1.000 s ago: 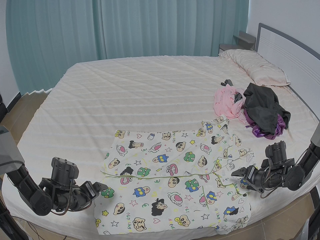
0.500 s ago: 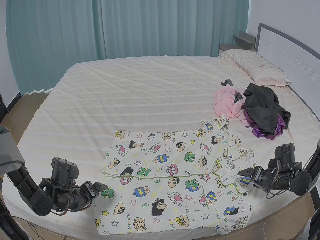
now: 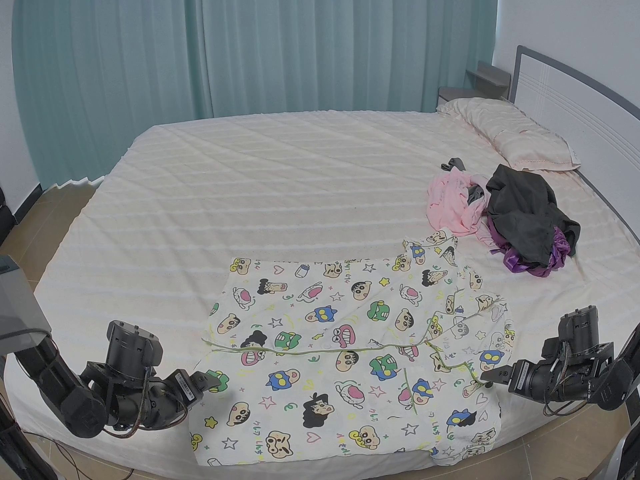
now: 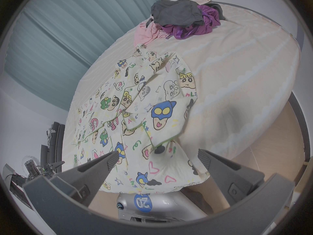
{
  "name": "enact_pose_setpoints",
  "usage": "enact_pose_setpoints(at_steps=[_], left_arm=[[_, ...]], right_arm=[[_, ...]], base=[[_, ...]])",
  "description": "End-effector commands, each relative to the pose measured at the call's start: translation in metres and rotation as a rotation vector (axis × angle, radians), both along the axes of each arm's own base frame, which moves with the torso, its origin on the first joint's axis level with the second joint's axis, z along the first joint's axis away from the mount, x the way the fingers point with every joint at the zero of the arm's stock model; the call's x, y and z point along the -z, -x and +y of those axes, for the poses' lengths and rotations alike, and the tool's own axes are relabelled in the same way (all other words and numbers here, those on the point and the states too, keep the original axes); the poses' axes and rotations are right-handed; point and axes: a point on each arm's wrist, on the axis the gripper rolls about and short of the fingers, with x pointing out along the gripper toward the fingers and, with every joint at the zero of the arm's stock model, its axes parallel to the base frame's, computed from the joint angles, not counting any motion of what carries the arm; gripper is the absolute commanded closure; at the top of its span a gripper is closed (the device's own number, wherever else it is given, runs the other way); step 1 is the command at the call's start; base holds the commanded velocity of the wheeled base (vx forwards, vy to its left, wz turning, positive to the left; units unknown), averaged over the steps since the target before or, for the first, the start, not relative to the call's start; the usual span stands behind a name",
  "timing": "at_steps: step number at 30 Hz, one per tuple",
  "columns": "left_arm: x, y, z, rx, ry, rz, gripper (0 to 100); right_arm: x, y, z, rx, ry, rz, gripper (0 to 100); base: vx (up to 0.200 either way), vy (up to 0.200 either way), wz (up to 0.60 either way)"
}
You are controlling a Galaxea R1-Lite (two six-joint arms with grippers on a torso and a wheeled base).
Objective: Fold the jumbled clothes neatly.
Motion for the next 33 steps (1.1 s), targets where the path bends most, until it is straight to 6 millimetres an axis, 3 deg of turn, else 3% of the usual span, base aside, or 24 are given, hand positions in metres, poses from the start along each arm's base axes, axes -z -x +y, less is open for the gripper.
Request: enact_pose_setpoints(at_steps=[1, 5, 9, 16, 24, 33], left_arm=[[0.003, 0.008, -0.005, 0.035, -0.009, 0.022, 0], [0.007, 0.018, -0.008, 0.074, -0.028, 0.052, 0], [0.015, 0.024, -0.011, 0.099, -0.050, 0.094, 0], [0.044, 0.035, -0.015, 0.203, -0.189, 0.160, 0], [0.063, 0.030, -0.024, 0.169, -0.267, 0.065, 0], [0.070, 0.018, -0.029, 0.158, -0.212, -0.054, 0]], right_arm=[[0.000, 0.001, 0.000, -0.006, 0.000, 0.001, 0], [0.005, 0.006, -0.001, -0.005, -0.003, 0.035, 0], [0.007, 0.006, -0.001, -0.005, -0.001, 0.034, 0], [0.009, 0.006, 0.000, -0.006, 0.004, 0.013, 0], [0.012, 0.006, 0.000, -0.007, 0.005, -0.001, 0], [0.016, 0.007, 0.003, -0.021, 0.004, -0.009, 0]], base=[[-0.200, 0.000, 0.00], [-0.200, 0.000, 0.00], [0.000, 0.000, 0.00], [0.000, 0.000, 0.00], [0.000, 0.000, 0.00], [0.000, 0.000, 0.00]])
